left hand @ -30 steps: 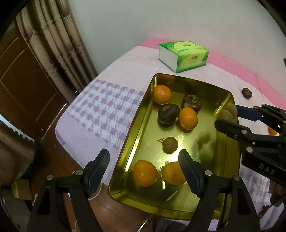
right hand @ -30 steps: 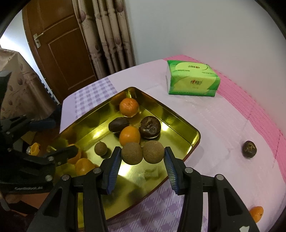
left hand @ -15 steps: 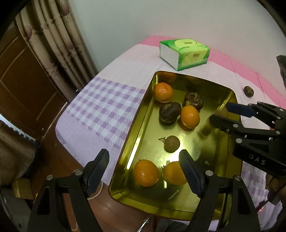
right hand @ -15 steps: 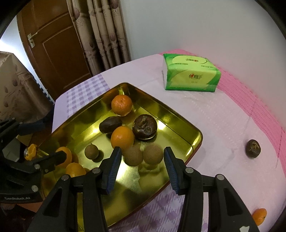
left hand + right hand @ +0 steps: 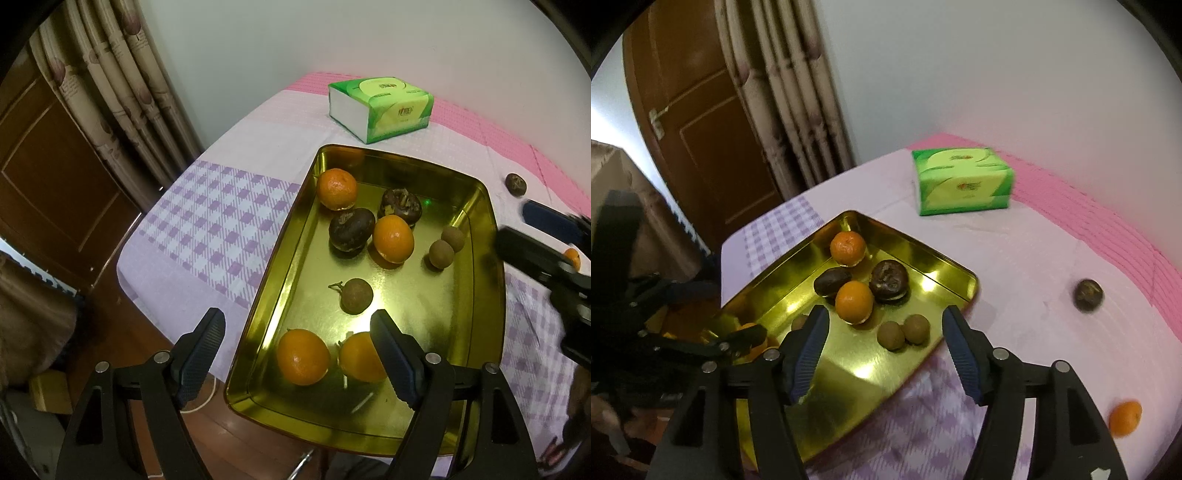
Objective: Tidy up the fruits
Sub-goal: 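Move the left gripper to the loose mangosteen on the cloth and grasp it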
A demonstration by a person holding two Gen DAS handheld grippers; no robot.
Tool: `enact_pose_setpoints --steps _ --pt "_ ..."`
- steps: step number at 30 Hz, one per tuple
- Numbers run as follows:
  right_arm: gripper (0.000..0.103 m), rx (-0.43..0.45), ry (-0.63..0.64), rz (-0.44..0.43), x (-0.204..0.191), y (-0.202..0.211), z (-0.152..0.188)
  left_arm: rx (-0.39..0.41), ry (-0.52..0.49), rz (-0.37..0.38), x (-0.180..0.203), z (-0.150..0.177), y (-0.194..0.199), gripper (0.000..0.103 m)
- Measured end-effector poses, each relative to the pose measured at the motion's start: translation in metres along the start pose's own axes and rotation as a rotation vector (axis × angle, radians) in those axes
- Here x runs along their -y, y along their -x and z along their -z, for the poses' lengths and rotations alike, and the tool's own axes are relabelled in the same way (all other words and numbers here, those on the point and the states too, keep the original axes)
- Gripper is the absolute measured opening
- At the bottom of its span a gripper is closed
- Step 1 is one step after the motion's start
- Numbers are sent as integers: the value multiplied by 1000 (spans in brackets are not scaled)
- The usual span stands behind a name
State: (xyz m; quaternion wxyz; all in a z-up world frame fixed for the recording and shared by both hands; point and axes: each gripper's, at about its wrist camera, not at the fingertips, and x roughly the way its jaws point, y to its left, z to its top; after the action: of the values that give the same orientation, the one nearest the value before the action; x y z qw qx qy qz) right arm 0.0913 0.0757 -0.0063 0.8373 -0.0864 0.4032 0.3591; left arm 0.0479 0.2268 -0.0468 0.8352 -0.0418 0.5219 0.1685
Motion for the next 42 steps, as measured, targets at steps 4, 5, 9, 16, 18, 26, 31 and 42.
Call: enact_pose_setpoints --steps 4,5,9,16,18,26,31,42 --pt "69 83 -76 54 18 37 22 2 -4 -5 0 0 0 81" --pt "73 102 -102 83 27 47 29 2 -5 -7 1 0 1 81" --pt "77 139 -216 214 73 83 60 5 -11 -16 3 1 2 81" --pt "80 71 -377 509 168 119 123 13 -32 -40 9 3 3 81" --pt "80 42 -393 566 187 122 139 16 -41 -50 12 4 4 81" --pt "82 -31 -542 676 245 133 186 28 -83 -93 22 7 5 82" --pt "88 -25 -570 681 254 135 195 40 -108 -126 28 8 7 84" --pt "102 -64 -585 693 263 120 189 85 -194 -159 55 2 20 85"
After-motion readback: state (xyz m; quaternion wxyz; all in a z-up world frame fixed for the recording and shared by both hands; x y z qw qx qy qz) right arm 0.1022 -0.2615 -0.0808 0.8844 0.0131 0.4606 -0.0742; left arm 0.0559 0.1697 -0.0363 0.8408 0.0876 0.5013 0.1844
